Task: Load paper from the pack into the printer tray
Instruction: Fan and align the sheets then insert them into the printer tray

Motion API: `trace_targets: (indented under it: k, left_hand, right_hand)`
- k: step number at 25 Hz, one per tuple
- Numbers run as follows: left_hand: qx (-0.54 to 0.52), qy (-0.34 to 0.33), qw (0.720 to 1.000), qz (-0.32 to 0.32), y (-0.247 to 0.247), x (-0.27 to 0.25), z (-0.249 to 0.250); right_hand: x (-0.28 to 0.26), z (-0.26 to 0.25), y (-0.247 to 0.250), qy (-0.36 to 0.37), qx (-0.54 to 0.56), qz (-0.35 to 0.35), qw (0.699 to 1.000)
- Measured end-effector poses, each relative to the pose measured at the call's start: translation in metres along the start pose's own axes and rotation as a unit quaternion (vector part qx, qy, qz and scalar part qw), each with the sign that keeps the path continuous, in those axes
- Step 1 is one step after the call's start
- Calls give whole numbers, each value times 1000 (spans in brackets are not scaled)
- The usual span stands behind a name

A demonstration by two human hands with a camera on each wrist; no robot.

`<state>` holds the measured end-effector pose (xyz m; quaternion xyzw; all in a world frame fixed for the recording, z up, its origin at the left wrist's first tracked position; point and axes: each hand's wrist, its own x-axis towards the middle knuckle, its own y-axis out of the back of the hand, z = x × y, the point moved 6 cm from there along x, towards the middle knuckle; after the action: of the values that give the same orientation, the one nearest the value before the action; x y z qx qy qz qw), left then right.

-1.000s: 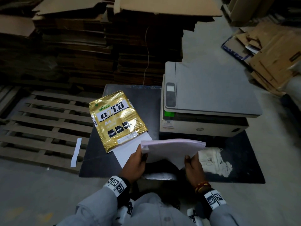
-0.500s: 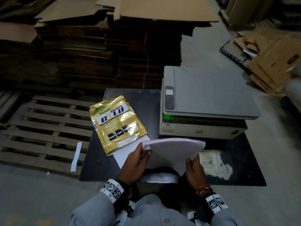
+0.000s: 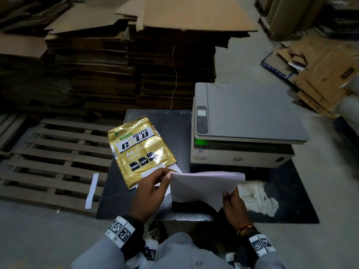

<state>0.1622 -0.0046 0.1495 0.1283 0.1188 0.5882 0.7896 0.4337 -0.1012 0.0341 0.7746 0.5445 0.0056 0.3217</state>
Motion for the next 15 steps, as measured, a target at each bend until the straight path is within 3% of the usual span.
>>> trace_targets:
  k: [4,6,8,11,15]
  left_hand:
    - [-107,161,979,-69,-10,2,-6]
    - [-71,154,980,-108,-8,4,-3]
    - [-13,102,987,-122,-4,5,4]
    - [13,65,995,-69,11,14,3]
    - [-12,95,995,-2,34,25,-5]
  right_hand:
    - [2,5,0,-33,-21,28,999]
    - [1,8,0,-34,-9,21,999]
    - [-1,12,1,-40,22,15,999]
    - [-4,1,3,-15,64,-8,998]
    - [-10,-32,15,63,28,-54,996]
